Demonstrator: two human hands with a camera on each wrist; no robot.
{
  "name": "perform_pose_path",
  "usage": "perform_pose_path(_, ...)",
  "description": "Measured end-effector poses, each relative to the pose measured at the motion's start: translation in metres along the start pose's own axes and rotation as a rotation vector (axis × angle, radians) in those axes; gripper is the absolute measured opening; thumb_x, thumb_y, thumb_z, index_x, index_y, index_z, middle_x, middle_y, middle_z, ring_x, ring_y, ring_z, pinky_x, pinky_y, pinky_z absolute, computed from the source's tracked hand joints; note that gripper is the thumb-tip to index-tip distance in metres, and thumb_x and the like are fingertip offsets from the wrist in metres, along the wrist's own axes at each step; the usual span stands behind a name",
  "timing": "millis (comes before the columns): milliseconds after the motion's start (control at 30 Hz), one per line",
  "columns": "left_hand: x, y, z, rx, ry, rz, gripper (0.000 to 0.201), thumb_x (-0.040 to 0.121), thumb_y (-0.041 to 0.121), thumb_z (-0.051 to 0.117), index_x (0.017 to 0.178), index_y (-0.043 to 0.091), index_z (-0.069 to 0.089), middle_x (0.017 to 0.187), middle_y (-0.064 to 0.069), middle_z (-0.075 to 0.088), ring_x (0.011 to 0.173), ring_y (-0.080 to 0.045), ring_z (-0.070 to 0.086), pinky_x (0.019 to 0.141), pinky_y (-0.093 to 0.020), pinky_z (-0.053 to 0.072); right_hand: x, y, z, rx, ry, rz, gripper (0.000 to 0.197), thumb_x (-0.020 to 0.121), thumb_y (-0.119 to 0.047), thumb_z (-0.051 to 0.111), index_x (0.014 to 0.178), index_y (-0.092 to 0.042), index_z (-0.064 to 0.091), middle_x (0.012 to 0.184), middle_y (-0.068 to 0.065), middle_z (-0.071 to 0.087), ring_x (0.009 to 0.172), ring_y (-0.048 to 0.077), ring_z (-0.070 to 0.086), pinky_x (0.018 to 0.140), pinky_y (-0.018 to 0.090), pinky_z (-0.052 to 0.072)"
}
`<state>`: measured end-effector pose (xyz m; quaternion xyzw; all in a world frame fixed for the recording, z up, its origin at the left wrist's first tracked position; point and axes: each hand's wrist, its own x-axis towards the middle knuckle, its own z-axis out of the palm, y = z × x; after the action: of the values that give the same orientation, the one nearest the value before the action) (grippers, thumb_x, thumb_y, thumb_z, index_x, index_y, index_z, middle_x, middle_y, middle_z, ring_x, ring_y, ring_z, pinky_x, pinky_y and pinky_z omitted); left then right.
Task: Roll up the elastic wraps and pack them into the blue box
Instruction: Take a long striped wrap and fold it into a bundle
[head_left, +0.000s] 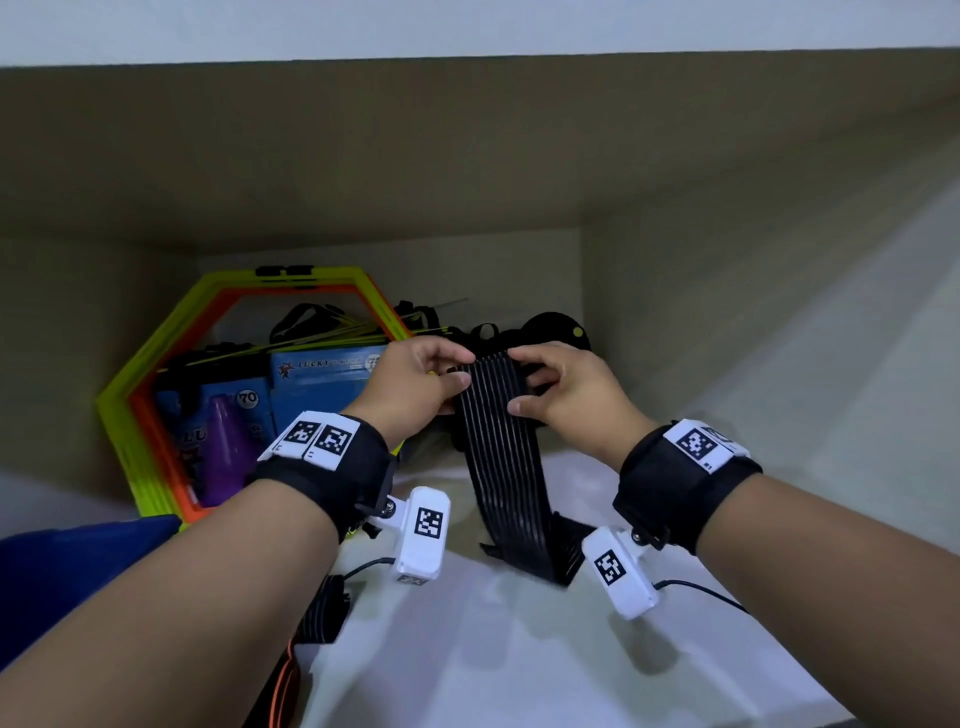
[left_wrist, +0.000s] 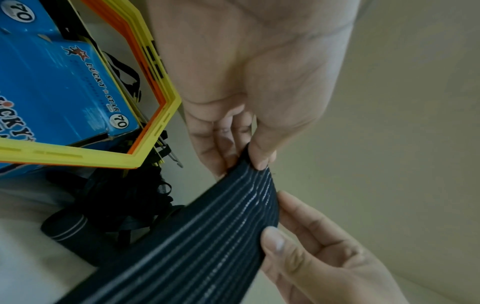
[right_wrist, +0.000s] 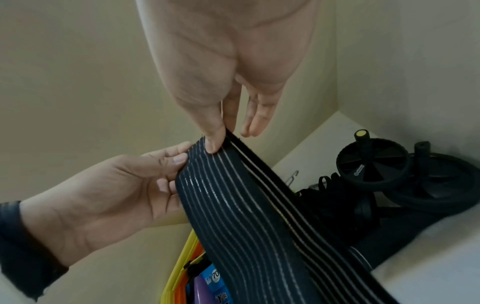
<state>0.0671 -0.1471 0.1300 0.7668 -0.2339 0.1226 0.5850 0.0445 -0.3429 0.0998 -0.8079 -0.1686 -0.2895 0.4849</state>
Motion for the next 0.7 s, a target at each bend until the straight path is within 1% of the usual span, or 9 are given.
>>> perform_pose_path(67,0.001,0.009,0.000,-0.044,0.038,0.009,0.018,0.090,-0.003,0.067,0.098,0.012,0.067,0.091,-0.017,0.068,0.081,-0.023,0.070,0.064,-0.030,0.058,0.002,-0.006,-0.005,0.081,0.028,0.032,0.051,0.075,-0.007,0.082,0.120,-0.027,0.068,0.107,-0.008,0.069,0.093,0.010,0.068,0.089,0.037,0.058)
perform_pose_path(133,0.002,0.019,0.001,-0.093,0.126,0.024,0.018,0.087,0.000,0.072,0.096,0.014,0.067,0.087,-0.013,0.071,0.077,-0.019,0.071,0.062,-0.027,0.056,0.004,-0.015,-0.009,0.161,0.071,0.050,0.047,0.077,-0.008,0.081,0.117,-0.027,0.069,0.098,0.001,0.074,0.087,0.016,0.073,0.087,0.042,0.059)
perform_pose_path(233,0.000,0.039,0.002,-0.203,0.310,0.053,0.019,0.082,0.006,0.079,0.092,0.016,0.066,0.079,-0.002,0.075,0.070,-0.013,0.072,0.059,-0.027,0.058,0.005,-0.034,-0.015,0.289,0.158,-0.002,0.041,0.078,-0.005,0.081,0.113,-0.023,0.067,0.100,0.001,0.074,0.083,0.018,0.073,0.080,0.039,0.061)
perform_pose_path(333,-0.009,0.057,0.006,-0.339,0.374,0.088,0.011,0.085,0.005,0.076,0.092,0.009,0.069,0.076,-0.002,0.074,0.061,-0.006,0.070,0.053,-0.018,0.055,0.004,-0.050,-0.018,0.391,0.209,-0.043,0.036,0.081,-0.003,0.078,0.112,-0.016,0.067,0.104,0.001,0.073,0.077,0.011,0.072,0.070,0.031,0.059)
perform_pose_path(400,-0.015,0.063,0.008,-0.359,0.378,0.109,0.009,0.088,0.005,0.072,0.096,0.008,0.072,0.082,-0.004,0.075,0.065,-0.004,0.071,0.060,-0.019,0.058,0.003,-0.057,-0.019,0.427,0.220,-0.049,0.033,0.082,-0.003,0.077,0.112,-0.015,0.068,0.103,0.003,0.073,0.075,0.007,0.071,0.066,0.025,0.056)
perform_pose_path(467,-0.020,0.064,0.008,-0.344,0.343,0.112,0.022,0.090,0.005,0.069,0.112,0.006,0.071,0.095,-0.007,0.076,0.083,-0.013,0.074,0.076,-0.028,0.060,0.002,-0.061,-0.023,0.447,0.223,-0.036,0.033,0.083,-0.004,0.076,0.113,-0.013,0.069,0.103,0.003,0.073,0.077,0.005,0.072,0.063,0.017,0.053)
perform_pose_path(500,-0.024,0.064,0.008,-0.334,0.308,0.115,0.028,0.091,0.003,0.068,0.119,0.006,0.069,0.101,-0.007,0.075,0.089,-0.016,0.074,0.080,-0.032,0.059,0.001,-0.063,-0.026,0.455,0.220,-0.028,0.032,0.083,-0.004,0.076,0.113,-0.013,0.069,0.103,0.002,0.073,0.078,0.004,0.072,0.062,0.015,0.052)
perform_pose_path(600,-0.035,0.065,0.003,-0.315,0.208,0.162,0.034,0.091,-0.005,0.063,0.120,0.012,0.066,0.103,0.001,0.075,0.088,-0.008,0.073,0.071,-0.027,0.060,-0.003,-0.069,-0.037,0.472,0.185,-0.008,0.027,0.083,-0.004,0.077,0.107,-0.015,0.070,0.099,0.003,0.074,0.081,0.007,0.073,0.062,0.017,0.054)
perform_pose_path(700,-0.041,0.071,-0.002,-0.332,0.188,0.196,0.038,0.088,-0.008,0.066,0.122,0.008,0.065,0.101,0.000,0.076,0.088,-0.011,0.074,0.067,-0.025,0.060,-0.004,-0.075,-0.044,0.500,0.134,0.014,0.028,0.082,-0.005,0.078,0.108,-0.010,0.070,0.102,0.009,0.075,0.091,0.021,0.074,0.072,0.033,0.061)
